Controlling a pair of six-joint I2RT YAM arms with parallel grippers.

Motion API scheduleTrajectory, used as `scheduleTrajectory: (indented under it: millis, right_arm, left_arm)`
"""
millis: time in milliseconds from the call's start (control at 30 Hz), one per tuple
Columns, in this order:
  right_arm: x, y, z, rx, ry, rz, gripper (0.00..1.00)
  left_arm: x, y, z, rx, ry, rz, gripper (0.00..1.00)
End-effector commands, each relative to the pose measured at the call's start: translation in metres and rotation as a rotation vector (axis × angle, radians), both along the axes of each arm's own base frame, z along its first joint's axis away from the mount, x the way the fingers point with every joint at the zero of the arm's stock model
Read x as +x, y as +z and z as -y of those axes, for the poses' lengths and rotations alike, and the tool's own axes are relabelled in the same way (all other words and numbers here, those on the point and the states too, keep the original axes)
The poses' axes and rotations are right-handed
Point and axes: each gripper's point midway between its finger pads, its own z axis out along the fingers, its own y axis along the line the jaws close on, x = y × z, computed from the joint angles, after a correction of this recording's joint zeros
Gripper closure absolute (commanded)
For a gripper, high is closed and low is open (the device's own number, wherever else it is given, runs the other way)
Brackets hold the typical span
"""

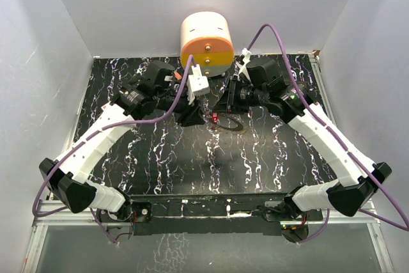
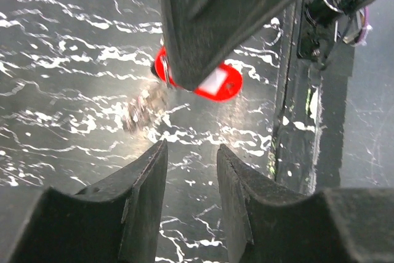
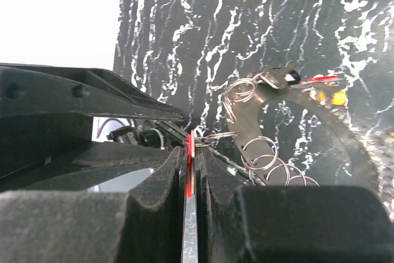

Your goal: Put the keys on the keyring

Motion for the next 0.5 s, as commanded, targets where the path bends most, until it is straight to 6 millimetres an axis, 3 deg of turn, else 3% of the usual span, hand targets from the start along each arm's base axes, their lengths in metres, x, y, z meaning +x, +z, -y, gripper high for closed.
scheduleTrajectory:
  millis: [0, 467]
  right_arm:
    - [-0.002, 0.037, -0.017, 0.176, 0.040, 0.019, 0.92]
    - [-0.010, 0.044, -0.031, 0.274, 0.115, -0.044, 0.92]
  left_arm:
    - [0.010, 0.039, 0.005, -0.079, 0.029, 0.121, 0.63]
    - [0.014, 0.034, 0.006, -0.131, 0.072, 0.146, 0.63]
